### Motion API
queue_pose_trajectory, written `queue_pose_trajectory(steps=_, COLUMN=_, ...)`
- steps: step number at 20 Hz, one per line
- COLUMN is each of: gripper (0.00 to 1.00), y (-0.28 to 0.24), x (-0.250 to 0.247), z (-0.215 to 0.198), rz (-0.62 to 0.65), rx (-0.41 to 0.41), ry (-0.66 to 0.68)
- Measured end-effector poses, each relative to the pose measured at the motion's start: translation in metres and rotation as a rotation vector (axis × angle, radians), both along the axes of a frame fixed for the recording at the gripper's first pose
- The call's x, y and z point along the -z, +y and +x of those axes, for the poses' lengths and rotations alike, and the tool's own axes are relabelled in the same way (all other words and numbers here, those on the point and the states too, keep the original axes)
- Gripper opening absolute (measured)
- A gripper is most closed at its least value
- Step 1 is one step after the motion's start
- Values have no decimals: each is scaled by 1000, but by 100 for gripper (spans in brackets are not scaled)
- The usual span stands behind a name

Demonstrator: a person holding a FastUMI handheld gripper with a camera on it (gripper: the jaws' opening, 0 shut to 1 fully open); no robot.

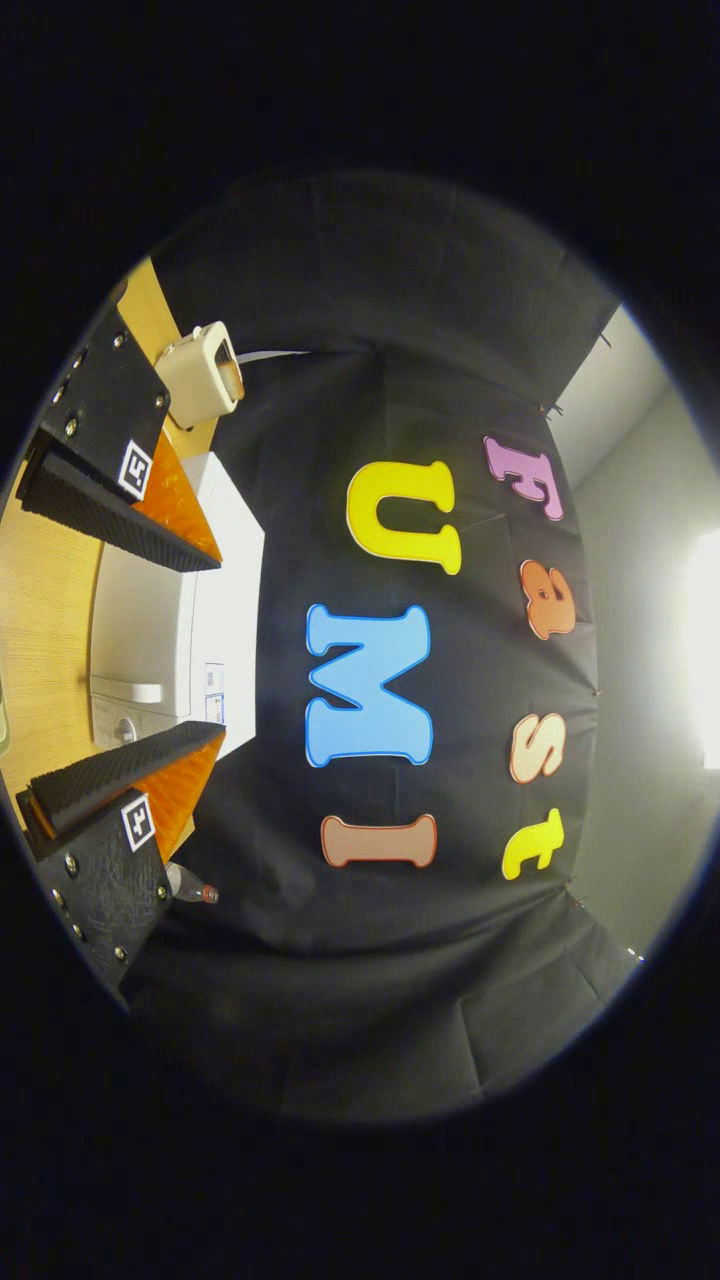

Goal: Open the microwave, put the food inside, and close the microwave door.

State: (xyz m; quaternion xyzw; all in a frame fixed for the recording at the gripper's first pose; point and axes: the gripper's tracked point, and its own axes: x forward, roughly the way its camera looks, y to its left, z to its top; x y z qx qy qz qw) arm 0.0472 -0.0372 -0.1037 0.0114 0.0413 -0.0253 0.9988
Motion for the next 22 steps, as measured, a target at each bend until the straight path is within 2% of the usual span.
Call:
queue_pose_trajectory(steps=6, gripper=91, y=-22, x=72, z=37, rz=45, rx=-21, ry=41)
queue_pose_trajectory(steps=12, gripper=91, y=-43, x=146, z=83, rz=-3, rx=23, ry=85)
queue_pose_trajectory(steps=18, gripper=91, y=-50, x=204, z=124, rz=14, rx=41, ry=142)
queue_pose_trajectory(steps=21, gripper=87, y=-54, x=222, z=136, rz=30, rx=64, ry=157)
queue_pose_trajectory(steps=22, gripper=80, y=-54, x=226, z=137, rz=33, rx=62, ry=161)
